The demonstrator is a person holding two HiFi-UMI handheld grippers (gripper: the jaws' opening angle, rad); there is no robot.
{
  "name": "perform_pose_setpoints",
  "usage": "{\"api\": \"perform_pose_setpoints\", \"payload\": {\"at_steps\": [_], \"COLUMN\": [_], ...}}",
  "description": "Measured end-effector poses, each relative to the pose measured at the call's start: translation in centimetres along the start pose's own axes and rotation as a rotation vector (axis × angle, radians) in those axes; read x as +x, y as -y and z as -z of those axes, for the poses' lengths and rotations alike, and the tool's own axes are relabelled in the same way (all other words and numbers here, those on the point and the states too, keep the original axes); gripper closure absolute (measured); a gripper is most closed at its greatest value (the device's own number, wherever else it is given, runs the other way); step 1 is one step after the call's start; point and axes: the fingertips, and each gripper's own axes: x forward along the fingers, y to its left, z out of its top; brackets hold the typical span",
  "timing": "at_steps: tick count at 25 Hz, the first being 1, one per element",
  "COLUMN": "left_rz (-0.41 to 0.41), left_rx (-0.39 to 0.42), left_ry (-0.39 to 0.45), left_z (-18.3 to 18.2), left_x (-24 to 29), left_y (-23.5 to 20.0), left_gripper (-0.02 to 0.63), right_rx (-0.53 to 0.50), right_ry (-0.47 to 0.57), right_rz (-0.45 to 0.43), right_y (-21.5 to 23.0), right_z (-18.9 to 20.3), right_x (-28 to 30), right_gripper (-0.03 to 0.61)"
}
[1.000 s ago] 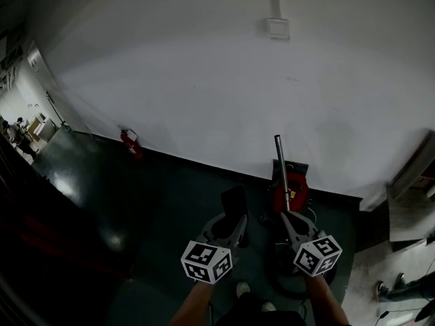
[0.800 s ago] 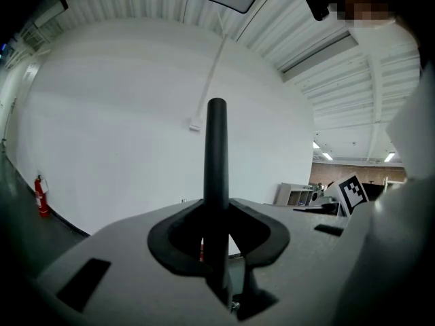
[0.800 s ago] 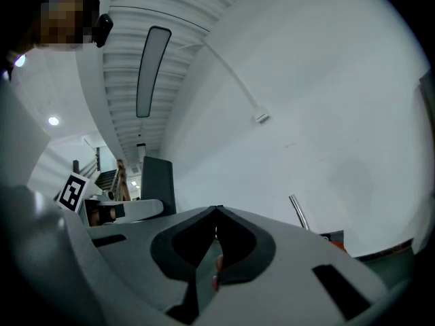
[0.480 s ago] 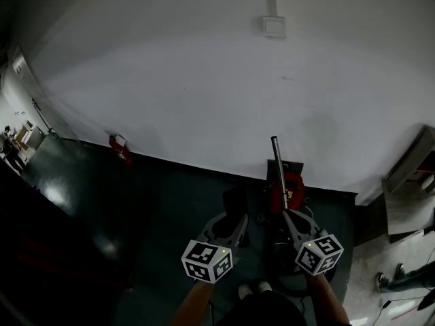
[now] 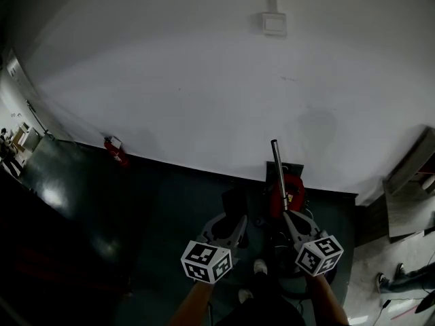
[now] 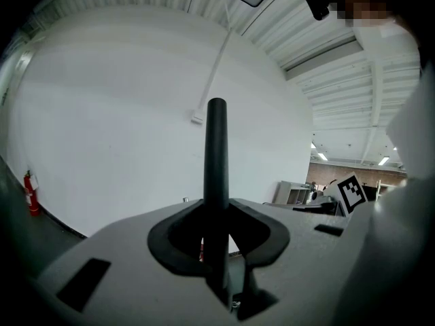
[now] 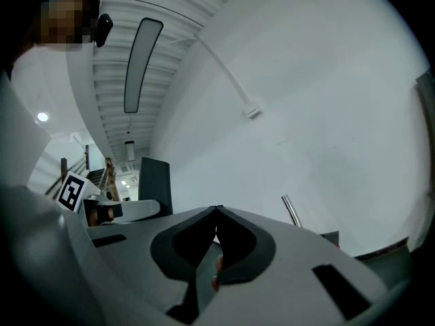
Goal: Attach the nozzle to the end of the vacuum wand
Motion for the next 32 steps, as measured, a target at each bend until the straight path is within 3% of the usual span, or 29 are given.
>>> {"api": "perform_pose_setpoints", "payload": {"at_steps": [19, 32], "left_rz": [-0.011, 0.0], "left_rx": [-0.032, -0.003], "left_ry": [-0.036, -0.023], "left_z": [-1.6, -5.3], "left_x": [11.4, 18.4], "left_y": [-5.0, -5.7], "left_gripper": [0.528, 0.528], "right_rx": [0.028, 0.022], "right_ry": [-0.032, -0.033], "right_rz": [0.02, 0.01], "right_y": [9.3, 14.1], "right_z": [-2.2, -4.7], "right_x": [7.4, 10.2], "right_gripper": [0.56, 0.561]}}
